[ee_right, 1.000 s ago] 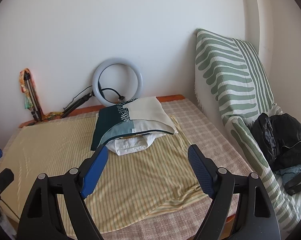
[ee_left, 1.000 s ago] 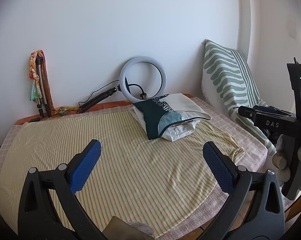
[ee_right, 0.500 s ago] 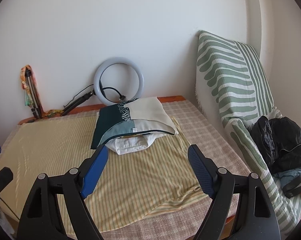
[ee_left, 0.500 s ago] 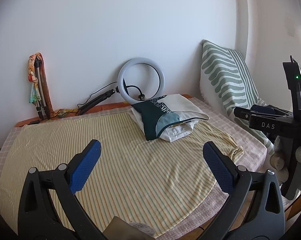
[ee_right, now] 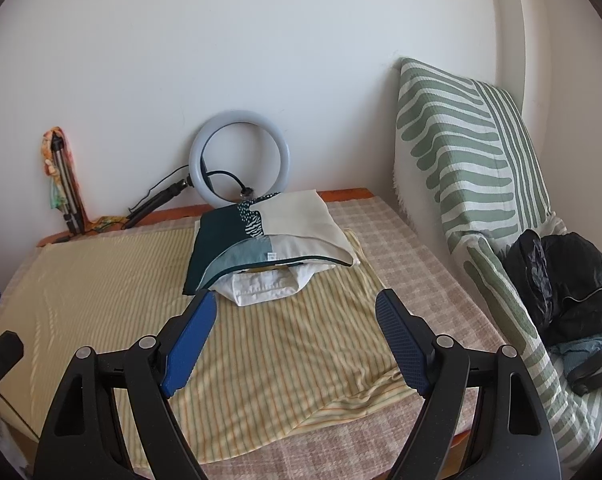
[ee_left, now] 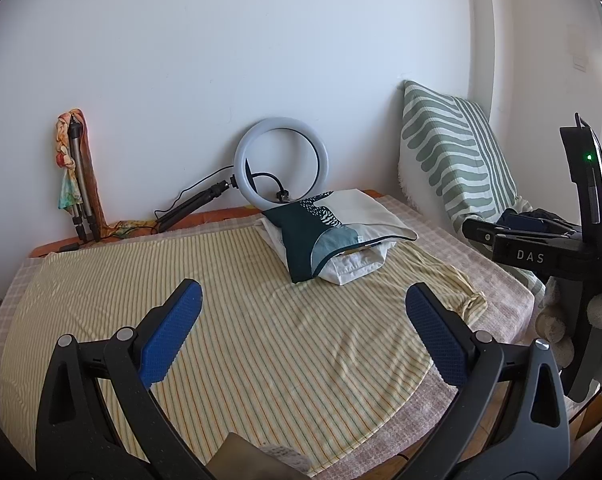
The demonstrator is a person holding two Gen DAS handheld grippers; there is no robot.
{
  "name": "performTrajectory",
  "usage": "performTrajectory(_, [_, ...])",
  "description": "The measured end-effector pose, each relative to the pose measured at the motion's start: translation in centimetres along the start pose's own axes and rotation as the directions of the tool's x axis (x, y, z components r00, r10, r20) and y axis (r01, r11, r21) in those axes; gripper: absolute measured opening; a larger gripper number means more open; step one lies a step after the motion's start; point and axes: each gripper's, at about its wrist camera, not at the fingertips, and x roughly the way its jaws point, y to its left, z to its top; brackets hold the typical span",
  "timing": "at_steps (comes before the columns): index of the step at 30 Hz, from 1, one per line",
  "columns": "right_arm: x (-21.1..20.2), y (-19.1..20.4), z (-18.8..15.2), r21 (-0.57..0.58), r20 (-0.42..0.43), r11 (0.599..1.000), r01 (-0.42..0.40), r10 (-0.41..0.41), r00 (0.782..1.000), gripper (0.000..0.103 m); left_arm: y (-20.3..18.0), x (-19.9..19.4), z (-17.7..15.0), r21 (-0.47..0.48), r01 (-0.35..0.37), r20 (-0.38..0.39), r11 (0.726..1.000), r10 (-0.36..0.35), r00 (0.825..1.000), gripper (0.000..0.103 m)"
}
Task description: Fold small clothes
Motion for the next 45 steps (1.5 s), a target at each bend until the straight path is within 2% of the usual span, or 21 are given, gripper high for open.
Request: performTrajectory(45, [0.84,0.16,-0.28,-0.012,-0.018,1.000,-0.010,0.009,1.000,0.082,0.37,0.13,0.36,0.000,-0.003,0.006,1.000,0.003,1.000,0.103])
